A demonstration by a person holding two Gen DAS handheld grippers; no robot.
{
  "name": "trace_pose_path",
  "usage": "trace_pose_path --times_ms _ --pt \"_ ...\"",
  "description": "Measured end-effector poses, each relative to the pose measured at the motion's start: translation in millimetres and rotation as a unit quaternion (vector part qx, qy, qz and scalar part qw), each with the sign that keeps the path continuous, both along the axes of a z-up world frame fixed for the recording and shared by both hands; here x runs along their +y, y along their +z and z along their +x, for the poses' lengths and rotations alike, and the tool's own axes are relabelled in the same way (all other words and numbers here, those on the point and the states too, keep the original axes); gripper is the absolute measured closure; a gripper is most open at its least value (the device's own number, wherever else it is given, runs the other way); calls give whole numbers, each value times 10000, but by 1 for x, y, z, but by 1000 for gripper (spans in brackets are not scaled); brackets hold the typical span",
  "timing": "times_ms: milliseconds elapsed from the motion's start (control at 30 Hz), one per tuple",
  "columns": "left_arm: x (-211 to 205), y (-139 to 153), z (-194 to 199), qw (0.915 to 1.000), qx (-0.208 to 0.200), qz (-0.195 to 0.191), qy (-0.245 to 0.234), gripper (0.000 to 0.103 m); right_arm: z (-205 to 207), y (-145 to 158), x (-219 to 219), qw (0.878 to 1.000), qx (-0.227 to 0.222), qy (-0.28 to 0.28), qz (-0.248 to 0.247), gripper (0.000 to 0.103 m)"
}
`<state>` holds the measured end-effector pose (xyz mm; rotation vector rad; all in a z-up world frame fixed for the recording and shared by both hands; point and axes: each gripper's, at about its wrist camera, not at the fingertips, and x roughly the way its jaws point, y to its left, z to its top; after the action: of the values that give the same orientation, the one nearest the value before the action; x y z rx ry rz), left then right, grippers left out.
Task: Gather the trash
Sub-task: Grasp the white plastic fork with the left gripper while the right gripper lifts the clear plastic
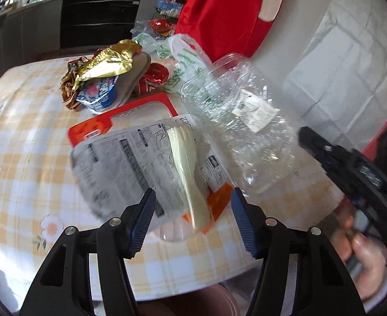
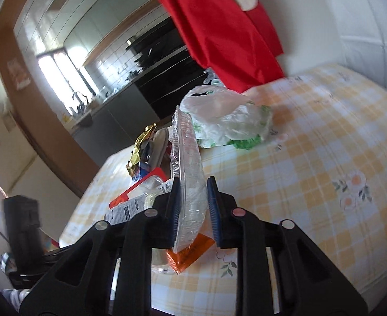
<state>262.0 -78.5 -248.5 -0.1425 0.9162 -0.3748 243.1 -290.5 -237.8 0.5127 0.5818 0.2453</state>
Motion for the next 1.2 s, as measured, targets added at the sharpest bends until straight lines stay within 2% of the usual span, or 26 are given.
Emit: trace_pose_path --times_ms 100,200,267,333,367,400,433,567,700,800,867,967,1000,1033,1100,1200 --pt "-20 -10 17 9982 1 595 28 49 -7 -5 -14 9996 -52 -159 221 80" --pt "-28 -15 28 9964 -47 837 112 53 -12 -8 -25 9993 -95 -236 291 80" --pt "-32 -17 31 9954 -53 952 85 64 -16 -9 -33 9990 -106 -314 314 81" --pt "-37 -19 29 9943 -79 1061 27 86 -18 -10 -42 9985 -146 -404 344 80" --pt "-39 -20 30 9942 -90 1073 15 90 -20 -10 -47 9982 -161 -457 365 80" --pt "-39 -19 28 9941 -158 1075 36 102 -22 -10 -54 9976 -175 -531 408 80" --pt "-40 -18 28 9941 -178 1073 34 102 -23 -10 -57 9972 -181 -576 430 80" --pt "-41 -8 25 9953 -292 913 -99 102 -31 -11 -71 9962 -192 -748 412 80" --pt "-38 15 18 9966 -503 604 -243 103 -37 -12 -79 9957 -196 -827 380 80" --pt "-36 28 14 9962 -619 533 -310 103 -42 -12 -78 9958 -190 -846 305 80" --pt "-33 31 14 9966 -567 524 -284 103 -43 -13 -77 9958 -181 -847 289 80" --pt "-31 23 10 9986 -143 399 -318 102 -47 -12 -76 9958 -215 -834 313 80" --pt "-31 17 3 9987 -38 386 -332 95 -49 -12 -76 9958 -228 -828 315 80" --pt "-34 10 -5 9984 16 430 -364 77 -50 -13 -75 9958 -238 -822 333 80" --pt "-44 -7 -21 9971 105 578 -487 61 -52 -15 -75 9956 -242 -823 375 80" --pt "-58 -37 -34 9941 353 902 -493 61 -55 -18 -74 9956 -226 -820 394 80"
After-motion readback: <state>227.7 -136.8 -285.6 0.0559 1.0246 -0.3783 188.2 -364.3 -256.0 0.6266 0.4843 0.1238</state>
